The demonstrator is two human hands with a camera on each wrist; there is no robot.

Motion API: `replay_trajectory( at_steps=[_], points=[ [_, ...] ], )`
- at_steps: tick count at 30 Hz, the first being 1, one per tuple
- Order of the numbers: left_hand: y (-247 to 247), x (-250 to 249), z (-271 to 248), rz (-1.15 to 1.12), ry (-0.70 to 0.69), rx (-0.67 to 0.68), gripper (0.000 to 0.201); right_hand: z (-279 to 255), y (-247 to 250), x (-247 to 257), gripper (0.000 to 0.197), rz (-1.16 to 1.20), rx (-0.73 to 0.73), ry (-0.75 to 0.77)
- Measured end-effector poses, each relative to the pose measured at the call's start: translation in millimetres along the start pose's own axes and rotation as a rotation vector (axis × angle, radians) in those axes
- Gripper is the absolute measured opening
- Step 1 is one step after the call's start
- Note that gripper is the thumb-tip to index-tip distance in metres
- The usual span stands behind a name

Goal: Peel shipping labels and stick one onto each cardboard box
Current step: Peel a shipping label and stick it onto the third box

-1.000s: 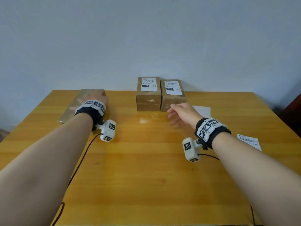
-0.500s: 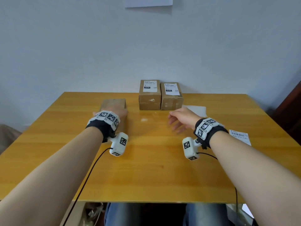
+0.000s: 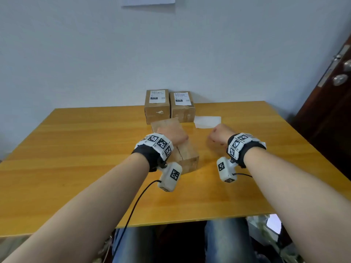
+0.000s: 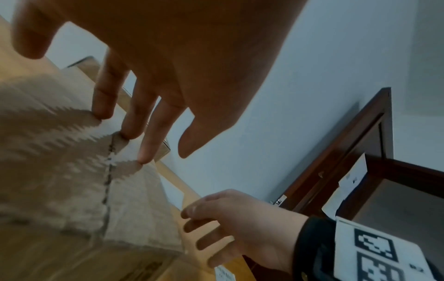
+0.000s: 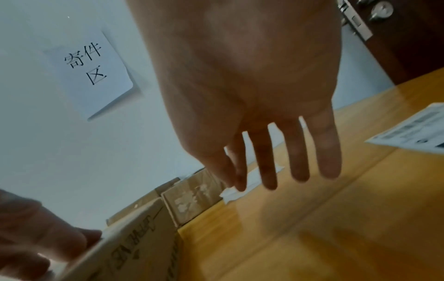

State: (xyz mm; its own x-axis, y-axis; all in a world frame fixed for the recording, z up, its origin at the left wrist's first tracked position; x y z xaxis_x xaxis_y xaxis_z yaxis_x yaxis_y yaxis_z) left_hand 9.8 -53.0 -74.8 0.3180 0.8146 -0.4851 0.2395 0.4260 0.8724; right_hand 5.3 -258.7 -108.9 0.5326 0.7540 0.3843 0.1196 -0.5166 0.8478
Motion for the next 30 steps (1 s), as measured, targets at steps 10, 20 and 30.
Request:
replay_trajectory(
  at_steps=[10, 20, 30],
  points=[
    [-20.1, -14.4, 9.1, 0.045, -0.018, 0.041, 0.026, 7.7, 5.0, -63.9, 0.045, -0.382, 0.087, -0.217],
    [-7.1, 8.6, 7.5, 0.052, -0.045, 0.056, 0.017, -16.4, -16.4, -10.9, 0.027, 0.16, 0.212, 0.008],
    [5.7, 37.3, -7.2, 0.093, -0.043, 0.04, 0.02, 7.2, -39.2, -16.0, 0.083, -0.191, 0.079, -0.035]
  ],
)
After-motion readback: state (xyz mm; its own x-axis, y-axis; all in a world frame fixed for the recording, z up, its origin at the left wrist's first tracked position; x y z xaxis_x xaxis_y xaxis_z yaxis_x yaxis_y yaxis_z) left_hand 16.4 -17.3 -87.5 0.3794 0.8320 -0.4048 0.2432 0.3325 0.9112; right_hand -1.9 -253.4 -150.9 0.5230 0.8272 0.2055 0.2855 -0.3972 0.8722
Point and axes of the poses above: each hand's wrist, its own z-axis towards the middle knuckle, its own y-axis out of the back of the hand, x = y × z, the point moved 4 cm from there along z, towards the middle knuckle, and after that the axes turned 11 degrees about -y, right-handed, at the moved point
